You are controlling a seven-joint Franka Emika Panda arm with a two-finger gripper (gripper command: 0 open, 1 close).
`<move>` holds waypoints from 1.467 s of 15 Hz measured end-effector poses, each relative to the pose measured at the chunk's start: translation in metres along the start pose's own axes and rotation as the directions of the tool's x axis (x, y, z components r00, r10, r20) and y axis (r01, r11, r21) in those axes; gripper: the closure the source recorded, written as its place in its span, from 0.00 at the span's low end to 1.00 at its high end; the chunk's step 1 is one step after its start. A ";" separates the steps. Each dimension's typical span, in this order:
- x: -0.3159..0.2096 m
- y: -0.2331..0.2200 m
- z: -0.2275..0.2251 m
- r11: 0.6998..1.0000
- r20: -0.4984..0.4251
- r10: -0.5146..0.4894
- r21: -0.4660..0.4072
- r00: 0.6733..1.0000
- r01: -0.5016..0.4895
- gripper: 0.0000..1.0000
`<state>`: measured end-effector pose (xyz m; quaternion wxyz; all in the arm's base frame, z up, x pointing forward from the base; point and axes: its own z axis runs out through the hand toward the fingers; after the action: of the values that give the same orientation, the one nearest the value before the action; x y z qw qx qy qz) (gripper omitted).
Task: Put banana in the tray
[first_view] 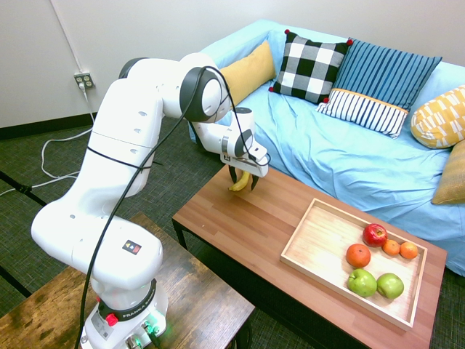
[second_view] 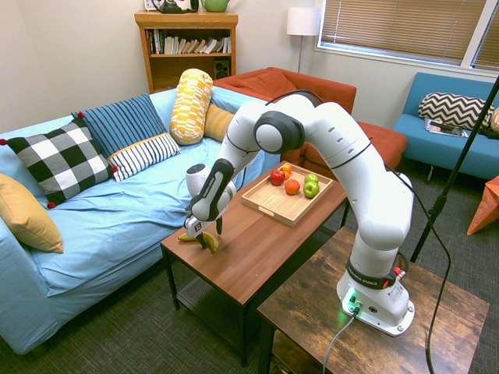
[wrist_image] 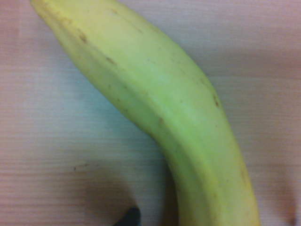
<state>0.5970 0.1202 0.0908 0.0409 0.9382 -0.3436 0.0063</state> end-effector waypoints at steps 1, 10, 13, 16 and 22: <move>-0.001 -0.001 0.000 1.000 0.003 0.004 0.003 1.000 -0.004 1.00; -0.007 -0.001 0.001 0.999 0.018 0.031 0.023 0.999 -0.031 1.00; -0.005 0.003 0.000 0.999 0.020 0.041 0.020 0.999 -0.041 1.00; 0.006 0.010 -0.033 0.998 0.003 0.058 0.030 0.998 -0.059 1.00; 0.050 0.099 -0.135 0.980 -0.059 0.195 0.044 0.979 -0.192 1.00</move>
<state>0.5734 0.0238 0.2347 0.0330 0.9003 -0.4315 0.0463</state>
